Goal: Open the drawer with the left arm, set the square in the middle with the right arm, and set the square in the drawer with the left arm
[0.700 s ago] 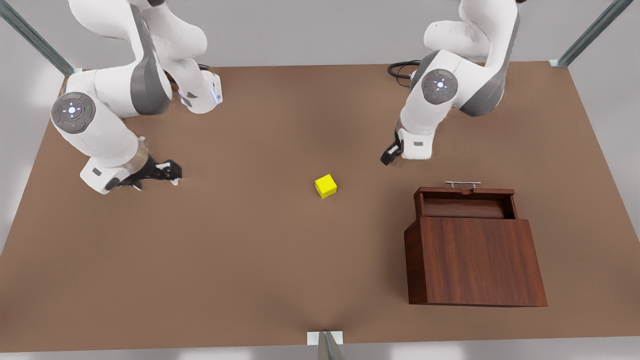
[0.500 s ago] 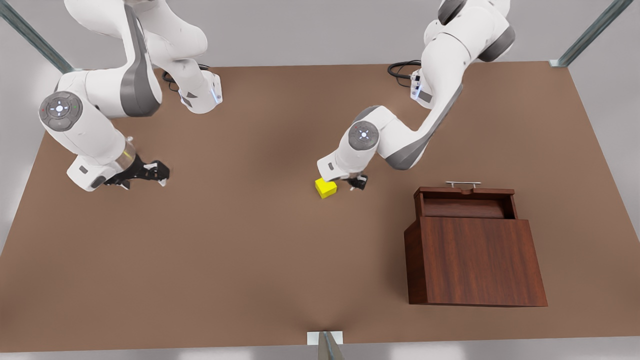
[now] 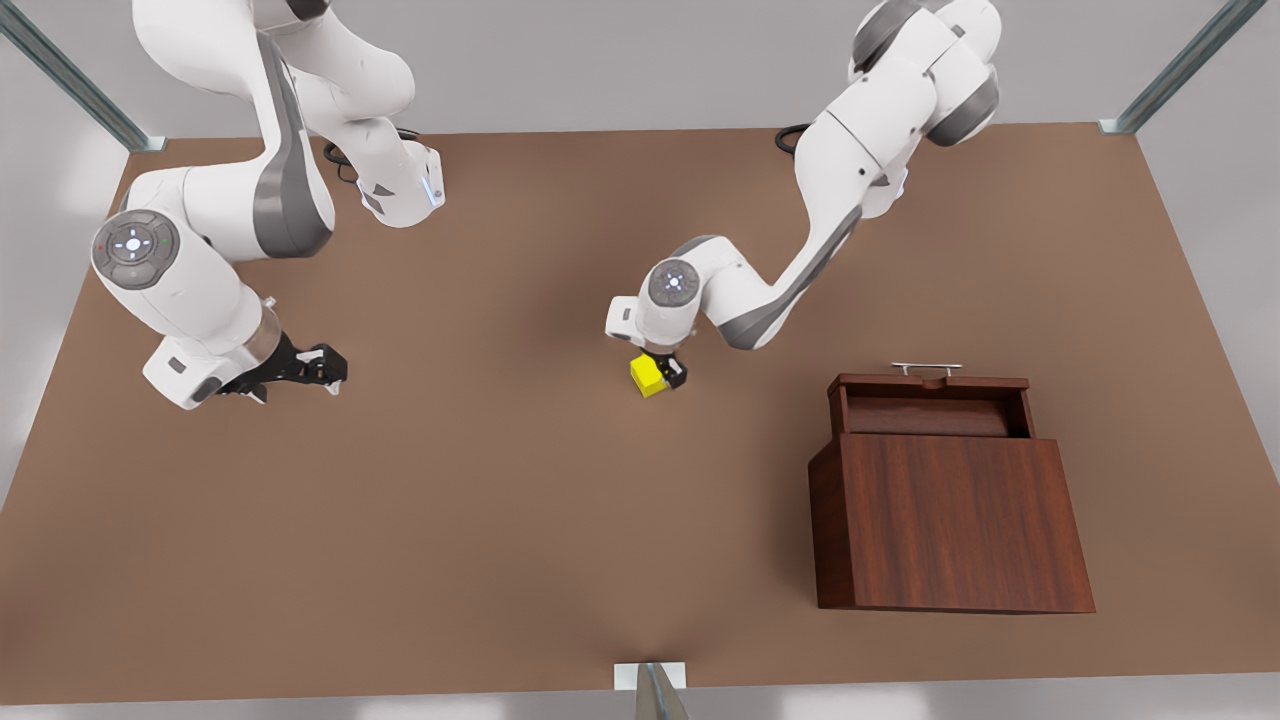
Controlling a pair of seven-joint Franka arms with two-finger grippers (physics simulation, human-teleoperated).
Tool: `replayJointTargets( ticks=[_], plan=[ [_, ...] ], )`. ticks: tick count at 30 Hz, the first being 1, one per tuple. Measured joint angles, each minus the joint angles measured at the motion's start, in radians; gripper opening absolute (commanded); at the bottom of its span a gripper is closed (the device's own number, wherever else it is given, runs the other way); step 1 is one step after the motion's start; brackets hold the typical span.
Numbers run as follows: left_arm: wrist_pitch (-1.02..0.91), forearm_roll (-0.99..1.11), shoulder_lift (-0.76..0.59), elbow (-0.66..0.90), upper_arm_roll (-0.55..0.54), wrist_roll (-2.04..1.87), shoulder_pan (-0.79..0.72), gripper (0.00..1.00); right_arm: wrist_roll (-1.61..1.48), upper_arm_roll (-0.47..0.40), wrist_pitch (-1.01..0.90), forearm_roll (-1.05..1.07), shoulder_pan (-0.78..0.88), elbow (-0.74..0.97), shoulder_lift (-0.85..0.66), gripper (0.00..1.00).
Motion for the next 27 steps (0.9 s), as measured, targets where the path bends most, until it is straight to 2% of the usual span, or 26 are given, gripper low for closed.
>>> replayJointTargets(
  ticks=[10,24,25,26,27],
  plan=[
    [0.169,0.012,0.057,-0.06,0.023,0.002,-0.009,1.0,0.0,0.0,0.001,0.002,0.001,0.004,0.003,1.0],
    [0.218,0.021,0.131,-0.06,0.058,-0.007,-0.043,1.0,0.0,0.0,0.001,0.005,-0.004,0.006,0.005,1.0],
    [0.229,0.021,0.138,-0.061,0.059,-0.007,-0.043,0.98,0.0,0.0,0.002,0.005,-0.003,0.007,0.005,1.0],
    [0.236,0.021,0.141,-0.06,0.065,-0.011,-0.043,0.85,0.0,0.0,0.002,0.005,0.001,0.008,0.005,1.0],
    [0.236,0.021,0.143,-0.06,0.066,-0.012,-0.043,0.79,0.0,0.0,0.001,0.004,0.001,0.017,0.009,1.0]
  ],
)
